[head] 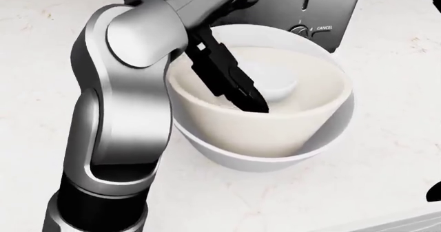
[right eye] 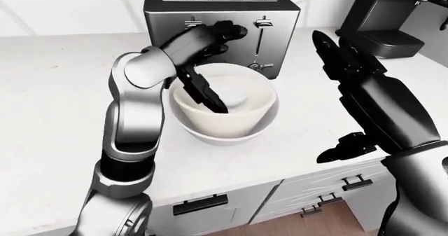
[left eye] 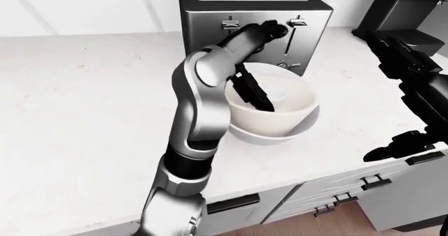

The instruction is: Stack the bowls from largest to smallest.

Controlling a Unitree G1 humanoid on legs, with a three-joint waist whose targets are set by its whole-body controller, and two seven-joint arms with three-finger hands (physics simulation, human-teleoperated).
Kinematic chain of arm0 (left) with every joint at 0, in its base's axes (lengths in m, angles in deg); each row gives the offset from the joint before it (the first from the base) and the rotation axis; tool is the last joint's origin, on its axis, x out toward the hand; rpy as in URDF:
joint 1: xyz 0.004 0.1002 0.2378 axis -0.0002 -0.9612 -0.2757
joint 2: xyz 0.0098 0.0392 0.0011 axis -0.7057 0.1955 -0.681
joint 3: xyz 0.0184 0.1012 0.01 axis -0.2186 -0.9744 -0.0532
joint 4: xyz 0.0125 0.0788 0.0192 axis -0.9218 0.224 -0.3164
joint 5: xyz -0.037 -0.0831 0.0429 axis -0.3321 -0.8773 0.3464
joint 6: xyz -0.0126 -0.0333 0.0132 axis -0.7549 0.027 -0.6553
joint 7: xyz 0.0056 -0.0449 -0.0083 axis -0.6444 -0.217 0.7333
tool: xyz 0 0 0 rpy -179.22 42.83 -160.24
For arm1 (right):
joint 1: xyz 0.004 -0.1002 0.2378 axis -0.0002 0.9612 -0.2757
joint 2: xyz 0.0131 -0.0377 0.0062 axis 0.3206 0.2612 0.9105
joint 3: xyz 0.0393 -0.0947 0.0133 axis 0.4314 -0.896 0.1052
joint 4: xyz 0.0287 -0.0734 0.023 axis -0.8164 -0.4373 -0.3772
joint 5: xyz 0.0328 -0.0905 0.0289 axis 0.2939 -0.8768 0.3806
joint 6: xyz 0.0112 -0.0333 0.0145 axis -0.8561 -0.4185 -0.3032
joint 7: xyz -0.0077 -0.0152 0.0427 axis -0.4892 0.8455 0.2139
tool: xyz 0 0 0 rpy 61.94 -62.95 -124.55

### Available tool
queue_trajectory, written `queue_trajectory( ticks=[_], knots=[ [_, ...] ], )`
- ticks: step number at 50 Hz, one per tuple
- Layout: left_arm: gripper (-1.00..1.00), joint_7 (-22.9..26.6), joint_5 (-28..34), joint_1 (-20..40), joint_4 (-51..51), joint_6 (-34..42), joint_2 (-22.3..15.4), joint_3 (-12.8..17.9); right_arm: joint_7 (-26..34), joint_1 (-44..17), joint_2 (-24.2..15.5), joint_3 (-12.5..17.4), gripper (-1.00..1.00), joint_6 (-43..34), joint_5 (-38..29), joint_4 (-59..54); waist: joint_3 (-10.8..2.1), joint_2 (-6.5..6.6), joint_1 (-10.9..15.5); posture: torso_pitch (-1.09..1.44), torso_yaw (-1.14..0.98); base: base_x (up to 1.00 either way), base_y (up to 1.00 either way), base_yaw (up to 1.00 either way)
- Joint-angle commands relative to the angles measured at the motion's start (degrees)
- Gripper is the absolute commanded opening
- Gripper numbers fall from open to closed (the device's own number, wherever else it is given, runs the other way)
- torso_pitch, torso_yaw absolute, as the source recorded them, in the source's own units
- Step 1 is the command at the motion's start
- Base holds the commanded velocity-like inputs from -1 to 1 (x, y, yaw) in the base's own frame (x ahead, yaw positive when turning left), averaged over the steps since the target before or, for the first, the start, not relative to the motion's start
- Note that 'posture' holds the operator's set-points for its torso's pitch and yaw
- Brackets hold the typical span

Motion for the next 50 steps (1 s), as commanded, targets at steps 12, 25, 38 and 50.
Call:
queue_trajectory(
  ticks=[12, 25, 38, 50],
  knots=[
    [0.74, 5.87, 1.51, 5.71, -10.96, 7.00, -1.83, 0.36, -0.40, -1.88, -1.76, 1.06, 1.00, -0.97, 0.43, 1.84, -1.09, -0.30, 0.02, 0.00, 0.00, 0.00, 0.00, 0.00],
    [0.73, 24.03, 11.27, 5.23, -30.72, 17.77, -10.31, 3.63, 2.16, -5.56, -5.53, 1.65, 1.00, -6.86, 1.95, 4.81, -0.24, 0.08, 0.02, 0.00, 0.00, 0.00, 0.00, 0.00],
    [0.71, 25.82, -1.37, -6.97, -39.76, 20.13, -31.38, 19.42, 1.50, -4.67, -13.24, 11.40, 1.00, -8.62, 9.37, 0.88, -0.08, 0.79, 0.00, 0.00, 0.00, 0.00, 0.00, 0.00],
    [0.73, -0.43, -26.19, -25.68, -24.68, 2.31, -47.49, 35.65, -1.84, -1.54, -20.33, 22.27, 1.00, -5.62, 17.03, -8.52, -0.64, 2.89, -0.55, 0.00, 0.00, 0.00, 0.00, 0.00]
  ],
)
